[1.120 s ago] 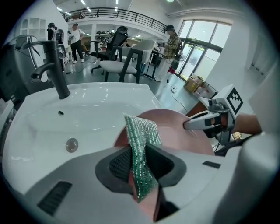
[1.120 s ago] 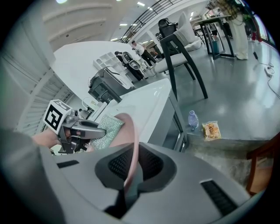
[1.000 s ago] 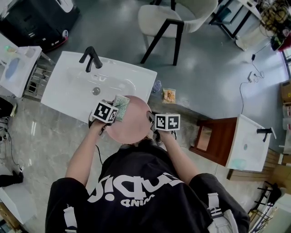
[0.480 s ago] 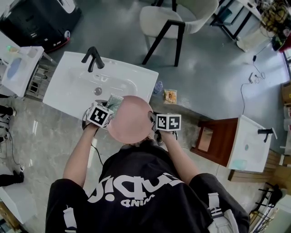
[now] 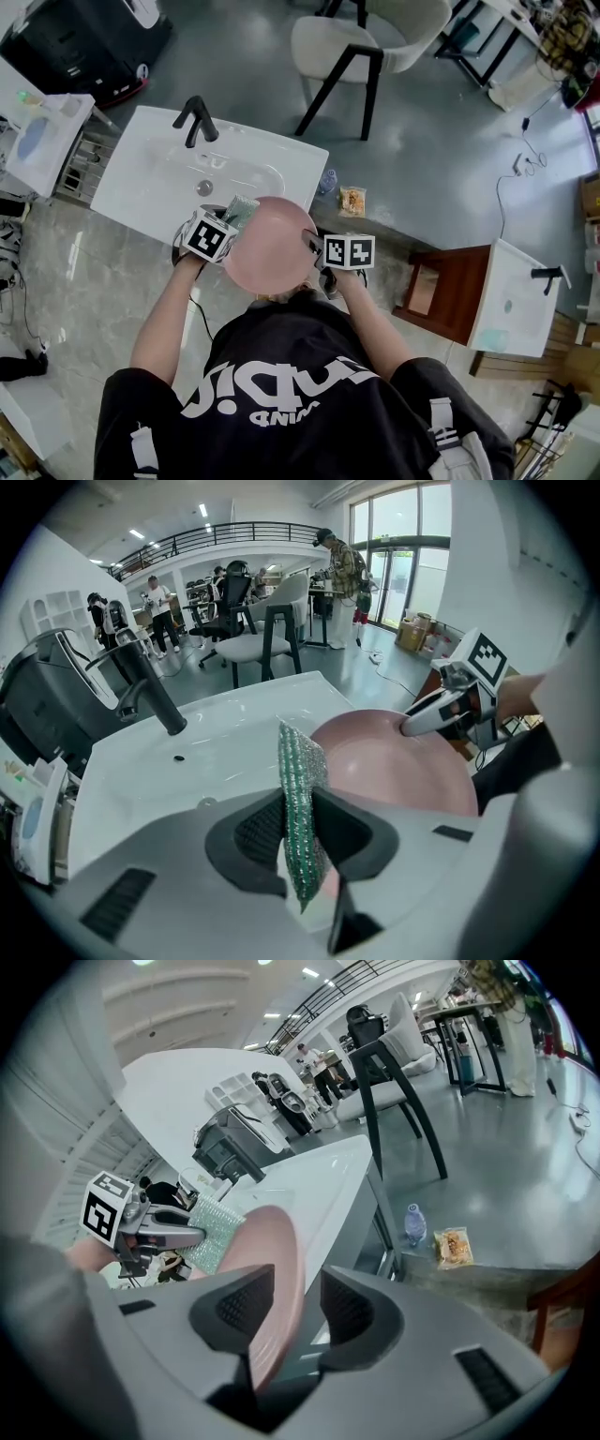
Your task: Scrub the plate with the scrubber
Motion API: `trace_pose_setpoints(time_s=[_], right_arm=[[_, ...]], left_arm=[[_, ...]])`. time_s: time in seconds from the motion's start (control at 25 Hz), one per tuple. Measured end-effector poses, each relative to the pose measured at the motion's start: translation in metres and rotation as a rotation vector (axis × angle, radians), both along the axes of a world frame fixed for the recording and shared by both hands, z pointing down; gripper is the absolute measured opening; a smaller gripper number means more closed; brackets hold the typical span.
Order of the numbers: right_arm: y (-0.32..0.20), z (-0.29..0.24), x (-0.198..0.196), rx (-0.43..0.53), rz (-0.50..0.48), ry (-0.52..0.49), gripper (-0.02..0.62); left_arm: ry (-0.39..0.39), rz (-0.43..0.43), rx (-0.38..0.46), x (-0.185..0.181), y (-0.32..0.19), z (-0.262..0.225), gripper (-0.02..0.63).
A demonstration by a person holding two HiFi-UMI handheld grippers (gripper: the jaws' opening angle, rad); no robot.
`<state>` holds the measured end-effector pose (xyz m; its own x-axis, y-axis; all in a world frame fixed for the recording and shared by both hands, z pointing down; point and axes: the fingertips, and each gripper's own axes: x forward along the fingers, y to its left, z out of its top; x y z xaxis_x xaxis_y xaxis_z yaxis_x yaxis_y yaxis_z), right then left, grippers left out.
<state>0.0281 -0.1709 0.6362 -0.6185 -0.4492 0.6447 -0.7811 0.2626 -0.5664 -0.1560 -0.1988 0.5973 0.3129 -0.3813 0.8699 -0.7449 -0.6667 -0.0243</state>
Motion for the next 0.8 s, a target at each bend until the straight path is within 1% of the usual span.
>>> trace_pose_setpoints(time_s=[0.04, 0.2, 0.32, 0.4, 0.48, 0.6, 0.72, 0.8], right_arm=[[0.0, -0.001, 0.001, 0.002, -0.001, 0.004, 0.167], [-0.001, -0.009, 0.009, 0.026, -0.004, 0.02, 0.19], [-0.005, -0.022, 0.014, 0.074, -0.03, 0.059, 0.198], [-0.007, -0.036, 0.013, 0.121, -0.061, 0.079, 0.198], [-0.009, -0.054, 0.01, 0.163, -0.103, 0.085, 0.192], [-0.008, -0.085, 0.003, 0.233, -0.172, 0.101, 0.122], [-0.008, -0.125, -0.003, 0.34, -0.201, 0.089, 0.038], [-0.007, -0.152, -0.006, 0.407, -0.202, 0.055, 0.021]], left_arm=[[-0.001, 0.001, 0.001, 0.001, 0.0, -0.001, 0.095], [0.011, 0.003, 0.005, 0.001, 0.003, -0.006, 0.095], [0.036, -0.009, 0.008, 0.001, 0.003, -0.013, 0.095], [0.074, -0.026, 0.018, 0.001, 0.002, -0.023, 0.095], [0.135, -0.053, 0.021, 0.003, 0.001, -0.037, 0.095], [0.229, -0.077, 0.042, 0.011, 0.002, -0.064, 0.095], [0.316, -0.077, 0.073, 0.022, 0.008, -0.095, 0.095], [0.374, -0.082, 0.098, 0.029, 0.011, -0.115, 0.095]])
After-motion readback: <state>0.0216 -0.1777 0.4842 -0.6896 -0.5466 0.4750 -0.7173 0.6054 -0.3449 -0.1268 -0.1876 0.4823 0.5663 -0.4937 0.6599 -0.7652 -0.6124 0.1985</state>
